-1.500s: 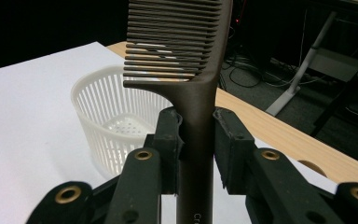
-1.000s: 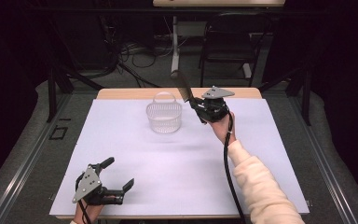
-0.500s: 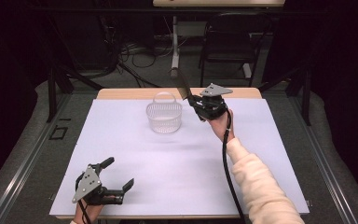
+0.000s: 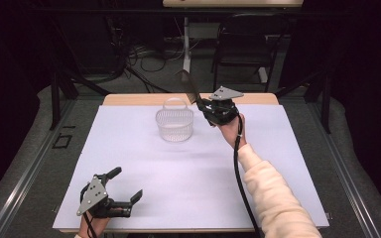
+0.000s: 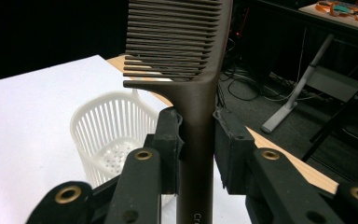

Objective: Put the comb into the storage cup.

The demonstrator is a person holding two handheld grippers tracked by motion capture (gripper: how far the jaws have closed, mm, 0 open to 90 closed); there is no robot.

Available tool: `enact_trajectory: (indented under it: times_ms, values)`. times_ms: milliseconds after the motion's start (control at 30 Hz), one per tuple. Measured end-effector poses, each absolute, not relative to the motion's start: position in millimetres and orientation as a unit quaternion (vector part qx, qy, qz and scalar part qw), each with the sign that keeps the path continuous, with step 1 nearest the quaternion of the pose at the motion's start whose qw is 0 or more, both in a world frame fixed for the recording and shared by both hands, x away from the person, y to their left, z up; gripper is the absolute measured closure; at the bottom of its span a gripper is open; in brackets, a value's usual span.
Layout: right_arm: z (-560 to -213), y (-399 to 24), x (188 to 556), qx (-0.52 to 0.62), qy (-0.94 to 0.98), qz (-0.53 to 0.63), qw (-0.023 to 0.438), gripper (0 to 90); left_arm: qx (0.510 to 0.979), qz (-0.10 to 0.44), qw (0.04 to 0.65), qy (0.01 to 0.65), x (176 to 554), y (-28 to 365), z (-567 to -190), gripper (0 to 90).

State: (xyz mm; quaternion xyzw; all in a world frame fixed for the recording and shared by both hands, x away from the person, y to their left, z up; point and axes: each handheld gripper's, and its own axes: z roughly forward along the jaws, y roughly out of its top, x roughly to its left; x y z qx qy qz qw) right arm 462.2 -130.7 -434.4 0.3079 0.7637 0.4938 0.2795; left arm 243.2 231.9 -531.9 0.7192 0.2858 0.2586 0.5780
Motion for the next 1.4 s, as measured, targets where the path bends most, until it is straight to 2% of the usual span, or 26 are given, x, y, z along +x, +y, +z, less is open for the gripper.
enact_trajectory:
  times_ms: [1400]
  values:
    - [-440.5, -99.7, 483.1, 0.269, 0.767, 0.501, 0.297, 72.6, 0.719, 0.258, 0.579, 0.286, 243.8, 232.6, -532.0, 0.4]
